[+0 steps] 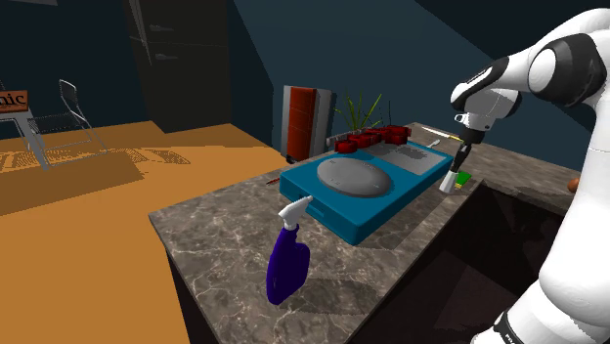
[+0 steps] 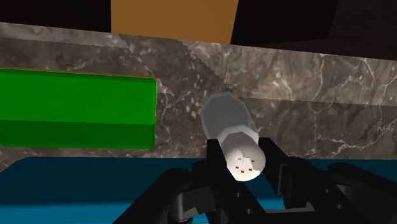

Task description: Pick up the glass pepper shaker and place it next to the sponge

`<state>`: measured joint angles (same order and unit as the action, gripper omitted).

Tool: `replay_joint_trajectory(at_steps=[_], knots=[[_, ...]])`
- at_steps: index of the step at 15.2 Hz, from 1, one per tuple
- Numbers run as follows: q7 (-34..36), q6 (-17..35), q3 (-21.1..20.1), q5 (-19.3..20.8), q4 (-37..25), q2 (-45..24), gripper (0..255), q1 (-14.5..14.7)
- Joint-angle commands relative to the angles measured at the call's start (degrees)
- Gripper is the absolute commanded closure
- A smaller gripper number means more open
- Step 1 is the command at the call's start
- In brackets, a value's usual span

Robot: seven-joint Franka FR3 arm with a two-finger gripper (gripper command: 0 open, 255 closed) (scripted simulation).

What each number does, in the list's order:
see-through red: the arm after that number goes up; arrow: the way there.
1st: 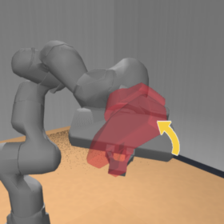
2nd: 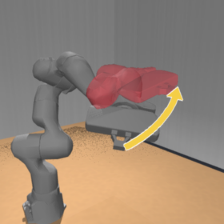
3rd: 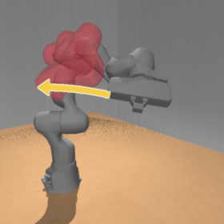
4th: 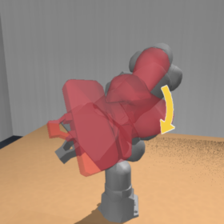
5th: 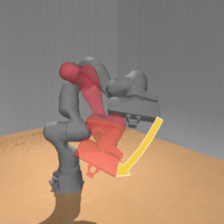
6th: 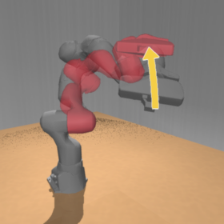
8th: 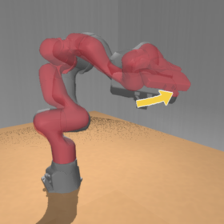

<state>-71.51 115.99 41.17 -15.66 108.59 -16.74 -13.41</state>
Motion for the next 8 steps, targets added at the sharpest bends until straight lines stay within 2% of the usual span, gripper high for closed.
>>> replay_joint_trajectory(at_steps=[1,2,7,8], knots=[[0.0,0.0,0.0,0.0,0.0,0.0,255,0.0],[0.0,0.0,0.0,0.0,0.0,0.0,0,0.0],[0.0,0.0,0.0,0.0,0.0,0.0,0,0.0],[0.4,-1.7,0.3,0.7,-1.2,0.7,0,0.1]])
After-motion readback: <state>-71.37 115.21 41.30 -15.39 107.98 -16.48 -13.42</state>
